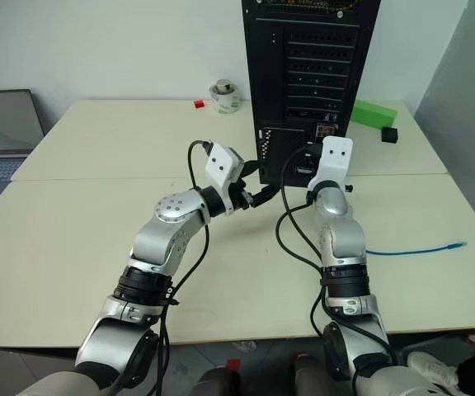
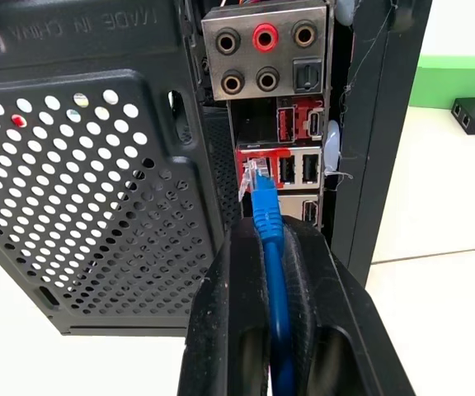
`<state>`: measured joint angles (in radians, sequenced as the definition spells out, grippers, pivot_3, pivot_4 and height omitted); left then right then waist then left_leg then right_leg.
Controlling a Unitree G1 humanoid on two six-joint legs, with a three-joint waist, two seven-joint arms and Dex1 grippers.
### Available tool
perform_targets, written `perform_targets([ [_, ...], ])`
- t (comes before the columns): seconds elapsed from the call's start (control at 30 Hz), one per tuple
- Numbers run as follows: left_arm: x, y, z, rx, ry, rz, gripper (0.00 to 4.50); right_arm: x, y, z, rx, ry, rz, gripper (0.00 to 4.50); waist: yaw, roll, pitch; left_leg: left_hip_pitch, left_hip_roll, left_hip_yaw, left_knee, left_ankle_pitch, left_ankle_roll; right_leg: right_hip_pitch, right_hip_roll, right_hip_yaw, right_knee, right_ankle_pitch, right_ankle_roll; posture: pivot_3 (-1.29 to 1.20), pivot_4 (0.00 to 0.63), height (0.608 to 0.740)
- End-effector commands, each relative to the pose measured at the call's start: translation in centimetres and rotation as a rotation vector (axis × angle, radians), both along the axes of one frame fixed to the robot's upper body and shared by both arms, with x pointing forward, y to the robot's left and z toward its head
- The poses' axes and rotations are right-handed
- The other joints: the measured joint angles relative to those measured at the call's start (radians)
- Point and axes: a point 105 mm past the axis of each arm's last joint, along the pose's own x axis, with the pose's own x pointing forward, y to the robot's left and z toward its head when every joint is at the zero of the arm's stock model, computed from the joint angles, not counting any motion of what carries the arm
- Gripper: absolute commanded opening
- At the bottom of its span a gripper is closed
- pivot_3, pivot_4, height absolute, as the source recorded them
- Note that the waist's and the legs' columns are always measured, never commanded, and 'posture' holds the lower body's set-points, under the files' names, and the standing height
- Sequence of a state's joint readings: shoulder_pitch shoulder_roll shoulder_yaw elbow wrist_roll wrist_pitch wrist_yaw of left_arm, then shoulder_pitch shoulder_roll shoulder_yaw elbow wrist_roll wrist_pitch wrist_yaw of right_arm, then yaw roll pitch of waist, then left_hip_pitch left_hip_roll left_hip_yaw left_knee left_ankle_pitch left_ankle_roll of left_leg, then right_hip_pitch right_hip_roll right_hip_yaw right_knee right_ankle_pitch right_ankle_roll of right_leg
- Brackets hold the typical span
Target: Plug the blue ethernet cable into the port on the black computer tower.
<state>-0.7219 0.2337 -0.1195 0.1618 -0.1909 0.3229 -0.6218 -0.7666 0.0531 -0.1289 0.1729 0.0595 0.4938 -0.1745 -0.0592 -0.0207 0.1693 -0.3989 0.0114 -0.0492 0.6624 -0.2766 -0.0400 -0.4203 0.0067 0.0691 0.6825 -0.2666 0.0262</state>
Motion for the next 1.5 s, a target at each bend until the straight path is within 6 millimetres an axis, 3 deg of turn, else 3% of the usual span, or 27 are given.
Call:
perform_targets([
  [0.03,-0.1,-0.2,1.8,-0.016,-0.055,-0.010,3.72,-0.4,1.6,2.6,-0.006,-0.090,0.046,0.00,0.000,0.000,0.000,0.000,0.000,0.000,0.000,0.000,0.000,0.000,0.000,0.000,0.000,0.000,0.000,0.00,0.150,0.740],
  [0.33,-0.1,-0.2,2.1,-0.008,-0.069,-0.017,3.72,0.2,1.1,3.2,-0.010,-0.106,0.018,0.00,0.000,0.000,0.000,0.000,0.000,0.000,0.000,0.000,0.000,0.000,0.000,0.000,0.000,0.000,0.000,0.00,0.150,0.740],
  [0.87,0.0,-0.1,2.2,-0.003,-0.074,-0.017,3.72,0.9,2.1,3.9,-0.017,-0.129,0.029,0.00,-0.002,0.000,0.000,0.000,0.000,0.001,0.000,0.000,0.000,0.000,0.000,0.001,0.001,0.000,0.000,0.00,0.150,0.740],
  [1.5,0.0,0.2,1.9,0.006,-0.069,-0.012,3.72,-0.2,1.3,3.1,-0.020,-0.122,0.018,0.00,-0.001,0.000,0.000,0.000,0.000,0.000,0.000,0.000,0.000,0.000,0.000,0.000,0.001,0.000,0.000,0.00,0.150,0.740],
])
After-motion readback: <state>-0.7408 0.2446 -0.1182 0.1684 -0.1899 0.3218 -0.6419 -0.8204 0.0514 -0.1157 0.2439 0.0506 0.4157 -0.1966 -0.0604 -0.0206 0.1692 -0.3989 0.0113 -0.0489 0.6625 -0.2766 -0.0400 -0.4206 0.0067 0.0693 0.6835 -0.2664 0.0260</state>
